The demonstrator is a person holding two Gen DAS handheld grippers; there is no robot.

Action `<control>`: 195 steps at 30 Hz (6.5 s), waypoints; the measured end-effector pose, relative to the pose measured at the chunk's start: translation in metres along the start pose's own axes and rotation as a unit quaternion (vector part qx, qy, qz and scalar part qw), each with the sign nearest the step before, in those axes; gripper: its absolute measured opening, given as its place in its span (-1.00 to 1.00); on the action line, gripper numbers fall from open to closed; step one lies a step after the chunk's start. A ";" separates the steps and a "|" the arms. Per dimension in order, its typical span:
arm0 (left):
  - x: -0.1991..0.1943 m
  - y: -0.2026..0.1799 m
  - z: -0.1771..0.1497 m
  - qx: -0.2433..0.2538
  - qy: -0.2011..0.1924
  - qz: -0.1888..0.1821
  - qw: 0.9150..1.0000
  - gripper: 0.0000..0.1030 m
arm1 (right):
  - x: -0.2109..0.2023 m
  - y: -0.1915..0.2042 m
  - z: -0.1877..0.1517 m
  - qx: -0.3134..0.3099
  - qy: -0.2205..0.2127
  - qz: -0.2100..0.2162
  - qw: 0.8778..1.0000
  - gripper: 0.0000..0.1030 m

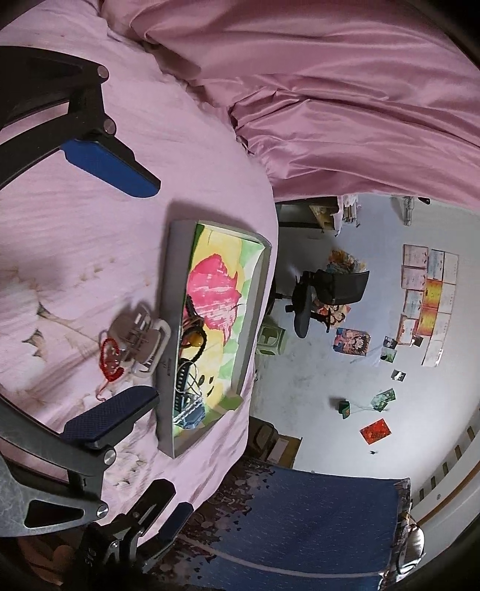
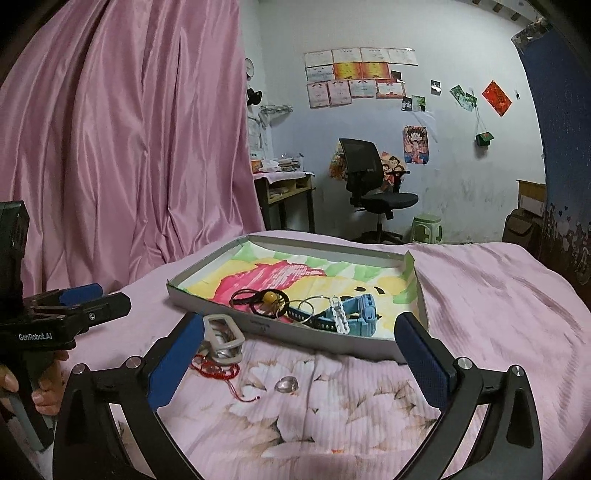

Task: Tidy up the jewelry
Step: 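Withdraw both tools from the tray toward the remaining jewelry on the bed, then grasp the silver ring with the right tool while the left tool grasps the red beaded cord, then carry the silver ring and red cord into the tray and open both tools, then withdraw both tools from the tray back toward the grey claw clip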

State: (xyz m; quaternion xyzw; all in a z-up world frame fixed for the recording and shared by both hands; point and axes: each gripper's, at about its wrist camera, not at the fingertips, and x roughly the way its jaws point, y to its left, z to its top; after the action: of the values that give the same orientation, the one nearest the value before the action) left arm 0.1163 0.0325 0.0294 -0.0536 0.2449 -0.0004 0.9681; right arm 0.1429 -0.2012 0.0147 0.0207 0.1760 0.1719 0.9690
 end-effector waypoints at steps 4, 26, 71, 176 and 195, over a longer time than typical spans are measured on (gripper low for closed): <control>-0.002 -0.002 -0.005 0.012 0.008 0.002 1.000 0.99 | -0.002 0.001 -0.004 -0.009 0.005 -0.004 1.000 0.97; 0.041 -0.002 -0.014 0.012 0.130 -0.032 0.991 0.99 | 0.028 -0.020 -0.020 0.010 0.113 -0.011 0.993 0.50; 0.087 -0.011 -0.025 -0.047 0.207 -0.185 0.959 -0.90 | 0.095 -0.001 -0.046 -0.014 0.223 0.062 0.973 -0.65; 0.069 0.014 0.035 -0.048 0.015 -0.022 0.998 0.93 | 0.054 -0.011 0.018 0.033 -0.033 -0.009 0.999 0.97; 0.020 0.011 0.017 -0.015 -0.014 -0.011 1.000 0.98 | 0.011 -0.004 0.006 0.019 -0.044 -0.006 0.999 0.97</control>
State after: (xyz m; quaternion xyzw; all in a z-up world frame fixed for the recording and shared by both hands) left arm 0.1411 0.0442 0.0335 -0.0706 0.2307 -0.0070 0.9704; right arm 0.1563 -0.2013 0.0158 0.0460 0.1365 0.1615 0.9763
